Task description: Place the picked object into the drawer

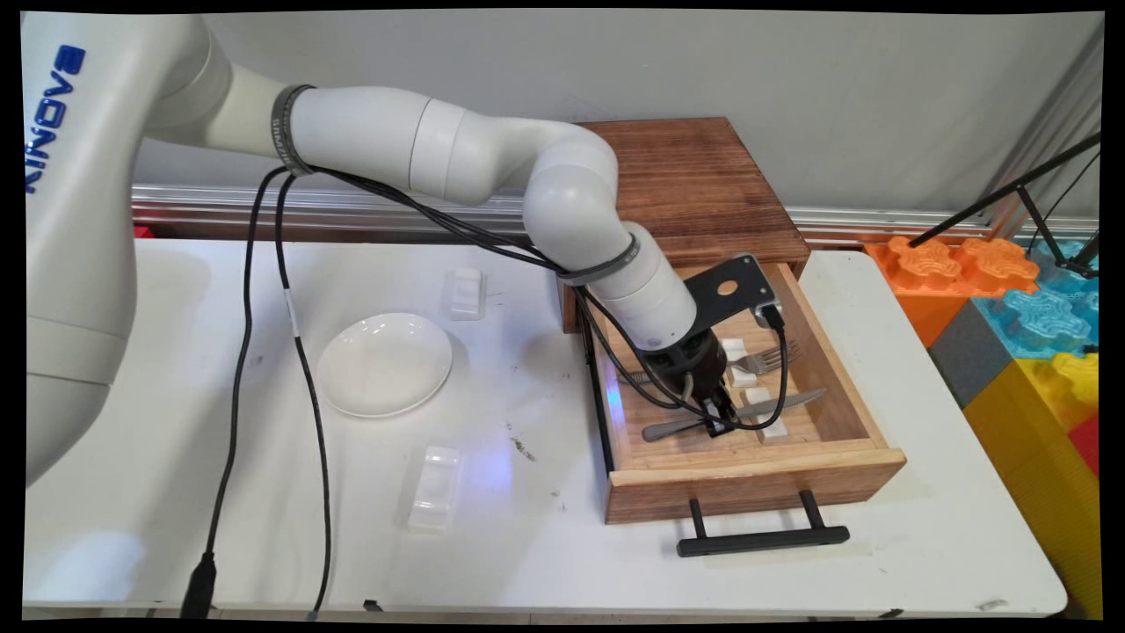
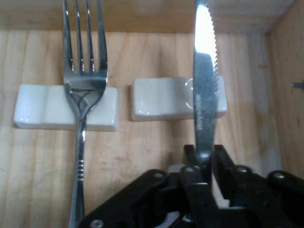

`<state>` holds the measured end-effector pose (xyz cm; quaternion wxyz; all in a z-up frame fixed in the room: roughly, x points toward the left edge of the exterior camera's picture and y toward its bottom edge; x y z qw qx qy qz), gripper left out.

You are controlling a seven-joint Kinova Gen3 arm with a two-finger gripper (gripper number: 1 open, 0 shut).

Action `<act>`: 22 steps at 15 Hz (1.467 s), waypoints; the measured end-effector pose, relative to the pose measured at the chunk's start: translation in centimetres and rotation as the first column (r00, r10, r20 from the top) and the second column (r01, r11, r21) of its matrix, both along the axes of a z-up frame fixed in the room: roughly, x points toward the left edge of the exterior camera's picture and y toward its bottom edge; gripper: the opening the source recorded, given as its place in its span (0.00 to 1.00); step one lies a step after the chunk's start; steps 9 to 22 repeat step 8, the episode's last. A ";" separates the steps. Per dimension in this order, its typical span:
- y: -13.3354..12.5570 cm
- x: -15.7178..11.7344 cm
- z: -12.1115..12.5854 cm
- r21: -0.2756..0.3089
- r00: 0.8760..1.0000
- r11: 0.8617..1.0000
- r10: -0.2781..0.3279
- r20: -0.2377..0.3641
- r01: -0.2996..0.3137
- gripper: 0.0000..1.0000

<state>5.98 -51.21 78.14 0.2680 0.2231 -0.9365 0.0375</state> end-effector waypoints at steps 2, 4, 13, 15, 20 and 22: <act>0.0 -0.1 -0.1 0.002 1.000 1.000 -0.002 -0.003 0.002 1.00; 0.0 -0.1 -0.2 0.004 1.000 1.000 -0.003 -0.006 0.003 1.00; 0.0 -0.1 0.1 0.005 1.000 1.000 -0.004 -0.013 0.004 1.00; 0.0 -0.1 0.1 0.005 1.000 1.000 -0.004 -0.013 0.004 1.00; 0.0 -0.1 0.1 0.005 1.000 1.000 -0.004 -0.013 0.004 1.00; 0.0 -0.1 0.1 0.005 1.000 1.000 -0.004 -0.013 0.004 1.00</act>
